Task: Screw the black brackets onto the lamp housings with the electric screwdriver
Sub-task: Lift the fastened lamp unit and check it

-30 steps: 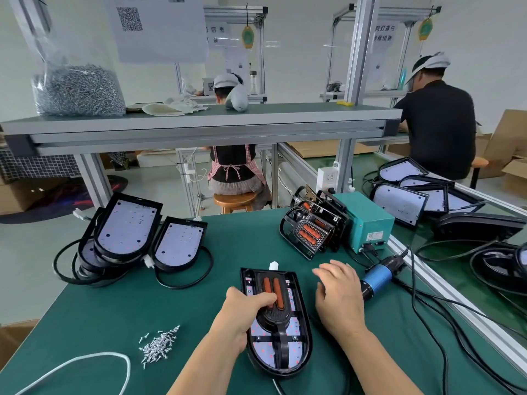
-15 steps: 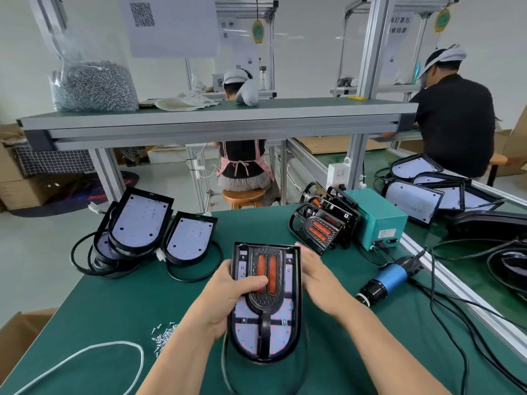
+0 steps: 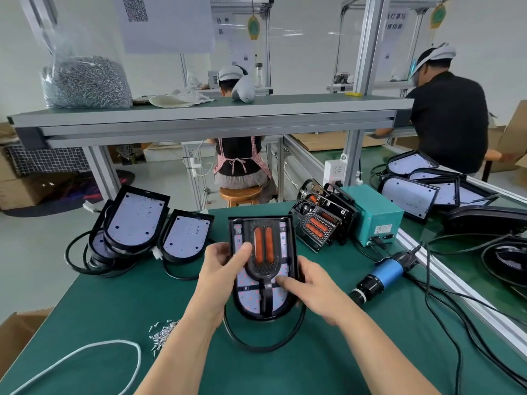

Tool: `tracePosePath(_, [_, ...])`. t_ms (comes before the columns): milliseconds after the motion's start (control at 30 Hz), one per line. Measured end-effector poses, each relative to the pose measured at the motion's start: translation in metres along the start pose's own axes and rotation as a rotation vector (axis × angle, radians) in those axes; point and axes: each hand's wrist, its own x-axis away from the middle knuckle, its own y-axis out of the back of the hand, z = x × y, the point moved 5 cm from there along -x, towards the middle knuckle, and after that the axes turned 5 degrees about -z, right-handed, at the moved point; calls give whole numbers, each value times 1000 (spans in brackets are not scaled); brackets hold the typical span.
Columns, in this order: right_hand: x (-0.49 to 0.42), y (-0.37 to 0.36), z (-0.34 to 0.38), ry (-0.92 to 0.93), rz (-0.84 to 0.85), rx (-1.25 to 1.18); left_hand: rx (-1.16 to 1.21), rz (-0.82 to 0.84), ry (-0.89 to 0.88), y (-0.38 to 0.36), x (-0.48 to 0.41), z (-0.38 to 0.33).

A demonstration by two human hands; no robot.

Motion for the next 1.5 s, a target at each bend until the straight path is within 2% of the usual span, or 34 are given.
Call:
tracePosePath(167, [3,31,0,-25,-334,-235,28,-143,73,10,4,22])
tracePosePath(300, [6,70,0,-76,-574,-315,-160,-122,81,0,16,55])
tracePosePath(433, [16,110,-1,-100,-695,-306,-388,-86,2,-10,23,68])
tracePosePath(533, [24,143,-4,-94,-792,-283,-485,-118,-44,-13,23,68])
tracePosePath(833, [58,267,-13,-94,-1084,-40,-586,-153,-148,-17,24,66])
tracePosePath(1133, [115,380,-33,-295,-1350,262,-582,-166,-192,-24,22,65])
tracePosePath(1367, [162,414,-55,-459,-1444,478,-556,-165,-193,-26,22,66])
tracePosePath(1500, [170,412,-57,-476,-1491,563,-563,-153,-189,-27,21,65])
